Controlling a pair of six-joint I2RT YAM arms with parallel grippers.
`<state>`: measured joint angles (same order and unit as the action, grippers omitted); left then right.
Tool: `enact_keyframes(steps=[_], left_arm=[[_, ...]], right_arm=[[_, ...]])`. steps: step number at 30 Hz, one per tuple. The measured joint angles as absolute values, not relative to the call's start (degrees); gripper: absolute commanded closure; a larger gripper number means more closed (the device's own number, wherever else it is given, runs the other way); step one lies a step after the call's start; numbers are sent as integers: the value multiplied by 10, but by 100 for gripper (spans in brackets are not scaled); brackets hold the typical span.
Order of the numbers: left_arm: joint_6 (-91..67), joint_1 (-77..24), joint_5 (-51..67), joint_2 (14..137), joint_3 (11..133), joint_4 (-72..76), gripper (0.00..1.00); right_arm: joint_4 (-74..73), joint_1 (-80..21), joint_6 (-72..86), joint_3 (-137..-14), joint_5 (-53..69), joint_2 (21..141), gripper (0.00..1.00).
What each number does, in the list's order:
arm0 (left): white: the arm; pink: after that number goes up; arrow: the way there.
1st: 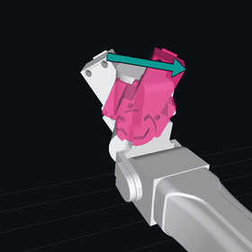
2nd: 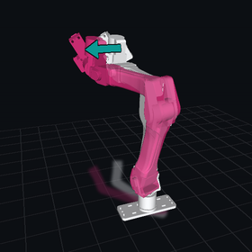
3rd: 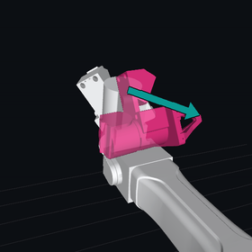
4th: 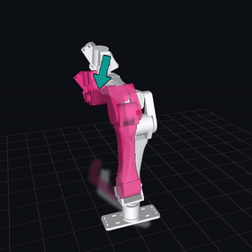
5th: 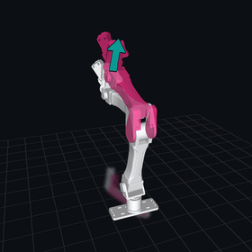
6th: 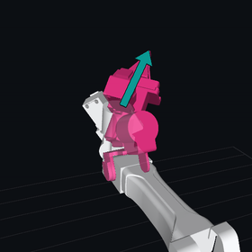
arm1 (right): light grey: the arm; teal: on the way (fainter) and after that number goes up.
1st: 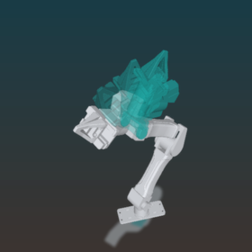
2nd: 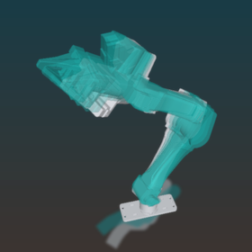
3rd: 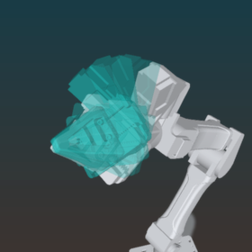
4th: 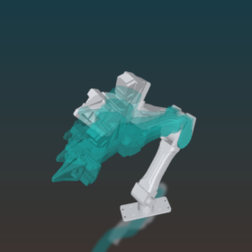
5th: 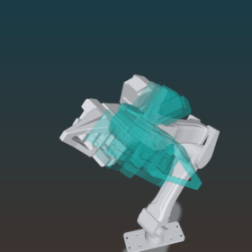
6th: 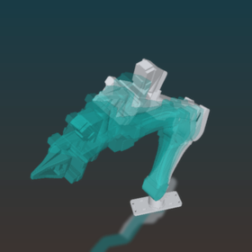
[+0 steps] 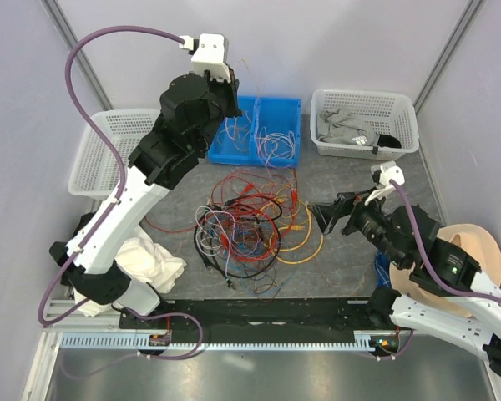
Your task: Untangle the cables
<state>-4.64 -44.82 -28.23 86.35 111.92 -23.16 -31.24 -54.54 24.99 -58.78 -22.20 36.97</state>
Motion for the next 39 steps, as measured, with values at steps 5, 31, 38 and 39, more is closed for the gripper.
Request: enact_keyframes(steps=[5, 31, 38, 39], left_arm=[[-69, -442, -237, 861, 1147, -244, 98], [-110, -444, -163, 783, 1151, -258, 98], [-109, -444, -162, 783, 1151, -262, 98], [-109, -444, -162, 783, 1152, -262, 98]], right_arm=[[-204, -545, 236, -524, -227, 393, 2], [180, -533, 158, -553, -321, 804, 75], [198, -530, 175, -486, -308, 780, 61], [196, -530, 180, -474, -306, 767, 50]])
